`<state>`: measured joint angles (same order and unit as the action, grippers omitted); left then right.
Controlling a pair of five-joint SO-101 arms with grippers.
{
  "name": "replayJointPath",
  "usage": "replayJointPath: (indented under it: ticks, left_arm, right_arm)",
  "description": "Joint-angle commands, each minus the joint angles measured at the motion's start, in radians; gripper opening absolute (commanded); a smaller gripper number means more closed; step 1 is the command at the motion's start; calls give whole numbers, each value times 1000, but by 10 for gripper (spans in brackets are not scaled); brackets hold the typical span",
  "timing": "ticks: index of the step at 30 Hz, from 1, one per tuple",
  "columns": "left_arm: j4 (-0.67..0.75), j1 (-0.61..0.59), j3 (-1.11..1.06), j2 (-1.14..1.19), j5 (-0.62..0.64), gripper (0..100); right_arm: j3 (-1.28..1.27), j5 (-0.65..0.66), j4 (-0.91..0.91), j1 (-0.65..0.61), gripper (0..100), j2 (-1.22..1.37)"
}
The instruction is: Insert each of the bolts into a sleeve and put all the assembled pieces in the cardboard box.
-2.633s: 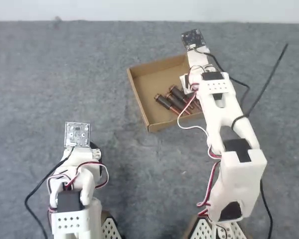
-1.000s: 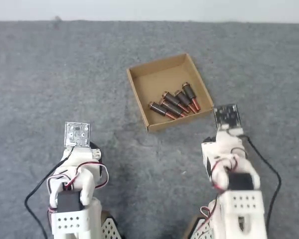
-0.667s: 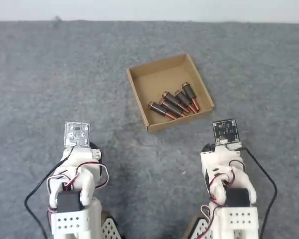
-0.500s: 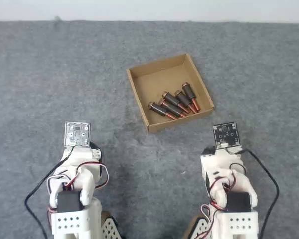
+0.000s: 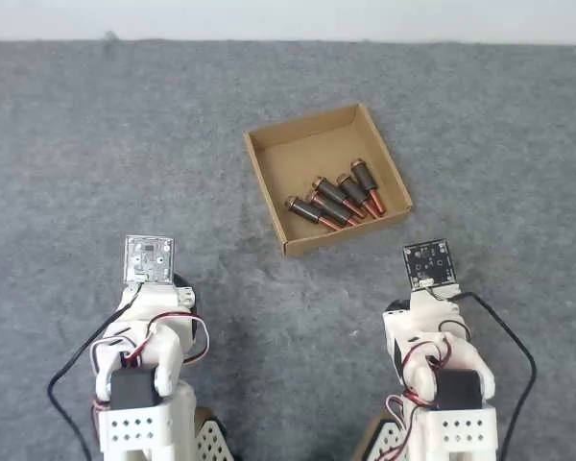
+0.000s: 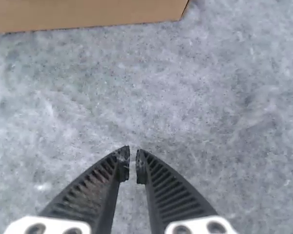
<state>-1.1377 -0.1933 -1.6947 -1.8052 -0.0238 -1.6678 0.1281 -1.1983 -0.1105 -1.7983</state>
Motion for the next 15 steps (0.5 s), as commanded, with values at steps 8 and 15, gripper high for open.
replayJointPath:
  ticks: [8,15]
  left_arm:
    - [-83,-2,10,-14,-6,11]
    - [-84,-8,10,-14,-6,11]
  right_arm:
    - [-15,-3,-5,-7,6,-12]
    - [-15,-3,-5,-7,6,-12]
